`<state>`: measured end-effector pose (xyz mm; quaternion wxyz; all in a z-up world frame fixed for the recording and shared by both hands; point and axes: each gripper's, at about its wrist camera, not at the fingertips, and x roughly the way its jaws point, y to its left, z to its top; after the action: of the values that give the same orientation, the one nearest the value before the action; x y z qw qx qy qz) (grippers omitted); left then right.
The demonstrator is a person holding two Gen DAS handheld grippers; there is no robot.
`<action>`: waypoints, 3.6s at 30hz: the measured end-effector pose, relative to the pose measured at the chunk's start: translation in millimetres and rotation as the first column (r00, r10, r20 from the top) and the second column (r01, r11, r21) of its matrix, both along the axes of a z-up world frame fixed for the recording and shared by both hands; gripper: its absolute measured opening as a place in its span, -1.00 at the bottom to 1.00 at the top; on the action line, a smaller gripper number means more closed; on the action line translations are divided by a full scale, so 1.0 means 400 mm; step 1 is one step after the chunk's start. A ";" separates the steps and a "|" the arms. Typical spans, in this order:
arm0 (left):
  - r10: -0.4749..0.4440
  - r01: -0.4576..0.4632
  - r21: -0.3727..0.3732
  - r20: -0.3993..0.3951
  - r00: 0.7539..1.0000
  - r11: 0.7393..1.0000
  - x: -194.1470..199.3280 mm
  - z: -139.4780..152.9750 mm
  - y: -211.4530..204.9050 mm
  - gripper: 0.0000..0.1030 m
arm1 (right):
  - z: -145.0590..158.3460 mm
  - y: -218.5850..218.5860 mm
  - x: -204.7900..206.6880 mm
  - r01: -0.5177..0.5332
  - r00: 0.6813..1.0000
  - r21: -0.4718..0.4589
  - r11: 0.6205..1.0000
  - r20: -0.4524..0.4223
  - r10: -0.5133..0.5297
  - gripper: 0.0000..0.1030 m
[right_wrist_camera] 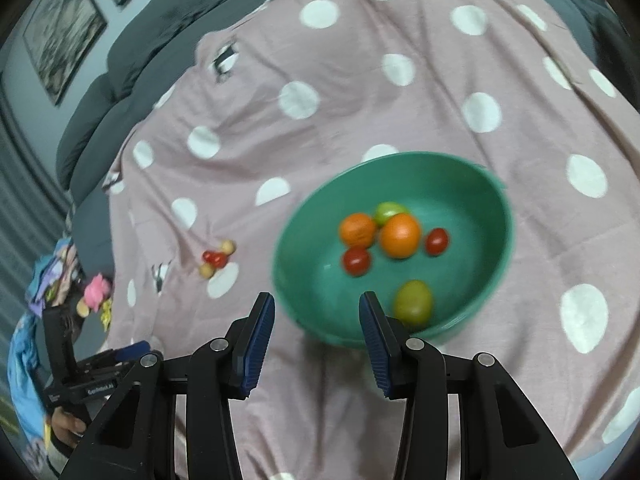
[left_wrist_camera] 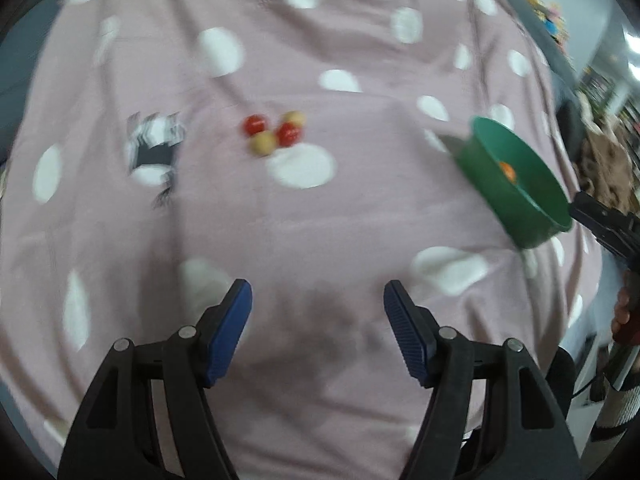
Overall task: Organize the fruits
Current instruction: 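Move both open grippers back toward the remaining cherry tomatoes, then grasp a red cherry tomato with the left gripper while the right gripper grasps another, then carry both red cherry tomatoes over the green bowl and open both grippers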
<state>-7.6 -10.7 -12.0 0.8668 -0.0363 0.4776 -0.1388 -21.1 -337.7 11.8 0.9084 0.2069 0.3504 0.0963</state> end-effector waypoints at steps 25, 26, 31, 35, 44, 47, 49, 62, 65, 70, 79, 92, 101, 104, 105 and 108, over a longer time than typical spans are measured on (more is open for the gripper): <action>0.065 -0.062 -0.078 0.034 0.997 0.995 -0.003 0.004 0.111 0.34 | -0.054 0.359 0.115 -0.332 0.938 -0.079 0.940 -0.128 0.321 -0.13; 0.061 -0.058 -0.080 0.037 0.997 0.995 0.003 0.006 0.111 0.34 | -0.054 0.364 0.120 -0.336 0.937 -0.080 0.939 -0.129 0.324 -0.13; 0.043 -0.037 -0.098 0.060 0.997 0.994 0.062 0.018 0.103 0.32 | -0.055 0.391 0.169 -0.351 0.932 -0.080 0.933 -0.128 0.340 -0.13; 0.049 -0.038 -0.140 0.070 0.996 0.989 0.149 0.033 0.093 0.31 | -0.066 0.404 0.226 -0.339 0.934 -0.077 0.938 -0.144 0.326 -0.13; 0.042 -0.039 -0.144 0.012 0.999 0.989 0.387 0.012 0.043 -0.03 | -0.091 0.440 0.369 -0.333 0.936 -0.066 0.941 -0.141 0.322 -0.13; 0.052 -0.054 -0.134 -0.020 0.998 0.990 0.443 -0.016 0.038 -0.09 | -0.110 0.458 0.422 -0.330 0.936 -0.076 0.941 -0.156 0.316 -0.13; 0.049 -0.053 -0.111 -0.035 0.998 0.992 0.473 -0.032 0.035 -0.11 | -0.129 0.471 0.455 -0.334 0.932 -0.070 0.940 -0.174 0.318 -0.13; 0.021 -0.026 -0.046 -0.099 0.995 0.999 0.557 -0.095 0.036 -0.31 | -0.200 0.539 0.554 -0.362 0.919 -0.077 0.929 -0.198 0.342 -0.14; 0.029 -0.034 -0.040 -0.104 0.994 0.999 0.561 -0.105 0.043 -0.39 | -0.201 0.551 0.551 -0.369 0.920 -0.120 0.922 -0.186 0.344 -0.21; 0.021 -0.023 -0.015 -0.103 0.995 1.000 0.561 -0.119 0.036 -0.43 | -0.201 0.561 0.533 -0.376 0.922 -0.194 0.906 -0.171 0.346 -0.42; 0.000 0.000 -0.016 -0.019 1.000 1.000 0.523 -0.080 0.032 -0.44 | -0.168 0.488 0.489 -0.351 0.928 -0.102 0.931 -0.172 0.331 -0.42; 0.001 -0.001 -0.003 0.050 0.999 1.000 0.343 0.015 0.049 -0.44 | -0.108 0.409 0.397 -0.322 0.940 -0.055 0.945 -0.137 0.312 -0.43; 0.016 -0.016 -0.005 0.040 0.999 1.000 0.208 0.031 0.034 -0.44 | -0.070 0.395 0.266 -0.312 0.946 -0.058 0.948 -0.110 0.305 -0.43; 0.020 -0.019 -0.015 0.038 0.999 1.000 0.168 0.044 0.035 -0.44 | -0.053 0.375 0.222 -0.300 0.951 -0.065 0.952 -0.096 0.294 -0.43; 0.020 -0.019 -0.019 0.041 0.999 1.000 0.154 0.051 0.035 -0.44 | -0.049 0.370 0.210 -0.295 0.953 -0.068 0.953 -0.091 0.289 -0.43; 0.016 -0.015 -0.025 0.053 0.998 1.000 0.123 0.069 0.024 -0.44 | -0.031 0.351 0.172 -0.278 0.959 -0.078 0.957 -0.071 0.273 -0.43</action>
<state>41.7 -1.0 15.5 0.8797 -0.0468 0.4524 -0.1387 47.8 -197.4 -0.7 0.8834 0.1188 0.4067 0.2002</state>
